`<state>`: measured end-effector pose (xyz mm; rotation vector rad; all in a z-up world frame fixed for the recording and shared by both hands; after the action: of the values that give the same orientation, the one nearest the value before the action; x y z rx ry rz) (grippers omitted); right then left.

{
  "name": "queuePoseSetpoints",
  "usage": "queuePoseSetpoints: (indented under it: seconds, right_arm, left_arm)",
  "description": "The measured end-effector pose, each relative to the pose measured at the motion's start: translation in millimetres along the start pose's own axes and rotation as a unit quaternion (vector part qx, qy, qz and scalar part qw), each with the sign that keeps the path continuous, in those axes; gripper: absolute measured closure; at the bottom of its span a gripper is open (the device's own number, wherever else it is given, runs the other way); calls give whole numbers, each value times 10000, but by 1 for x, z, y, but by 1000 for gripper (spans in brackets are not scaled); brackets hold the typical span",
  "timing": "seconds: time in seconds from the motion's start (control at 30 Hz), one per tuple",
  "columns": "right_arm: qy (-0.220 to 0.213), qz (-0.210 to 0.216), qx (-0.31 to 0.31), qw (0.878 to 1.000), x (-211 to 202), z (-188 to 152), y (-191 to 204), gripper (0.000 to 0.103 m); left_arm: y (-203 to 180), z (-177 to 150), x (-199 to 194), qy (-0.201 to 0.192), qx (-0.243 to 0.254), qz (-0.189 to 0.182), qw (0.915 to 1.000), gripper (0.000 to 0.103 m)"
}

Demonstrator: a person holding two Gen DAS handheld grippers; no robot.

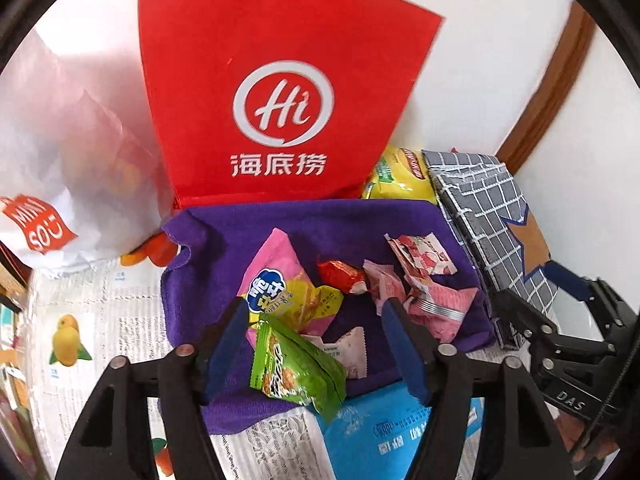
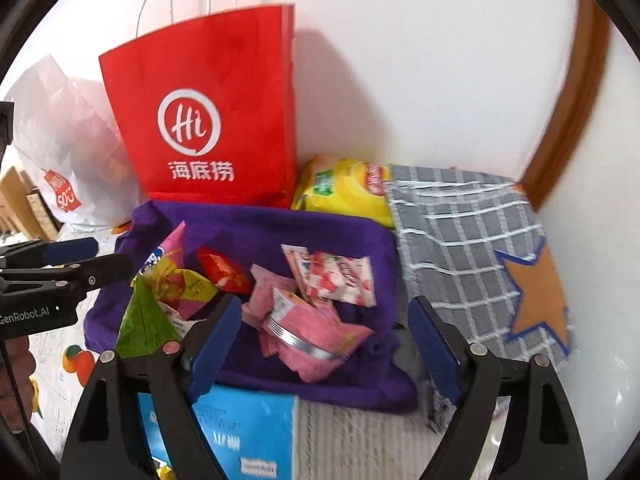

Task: Organize snacks
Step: 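Move both open grippers back toward the remaining snacks on the bed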

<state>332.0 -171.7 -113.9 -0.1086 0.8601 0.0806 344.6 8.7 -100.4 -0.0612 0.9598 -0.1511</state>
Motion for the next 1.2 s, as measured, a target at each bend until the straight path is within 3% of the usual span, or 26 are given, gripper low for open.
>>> queuePoseSetpoints:
  seconds: [0.27, 0.57, 0.87, 1.2]
  right_arm:
    - [-11, -336, -76, 9994, -40, -25, -12, 15]
    - [-48, -231, 109, 9997, -66, -67, -21, 15]
    - [-96, -143, -197, 9997, -82, -107, -5, 16]
    - [-79, 170, 581, 9981, -95, -130, -15, 15]
  left_arm:
    - [-14, -4, -29, -156, 58, -82, 9998, 32]
    - [-12, -29, -70, -401, -75, -276, 9988, 32]
    - [-7, -64, -96, -500, -186, -303, 9981, 32]
    - [7, -104, -112, -522, -206, -101, 9984, 32]
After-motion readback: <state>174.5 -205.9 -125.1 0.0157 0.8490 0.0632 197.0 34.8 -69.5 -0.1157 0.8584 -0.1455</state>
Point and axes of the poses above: each gripper's, at about its wrist camera, not at the fingertips, and x roughly the way its jaws point, y to its left, z to its top, the point moved 3 cm from there along x, roughly the way its jaws point, and after that the axes turned 1 degree about z, right-handed, at the moved point
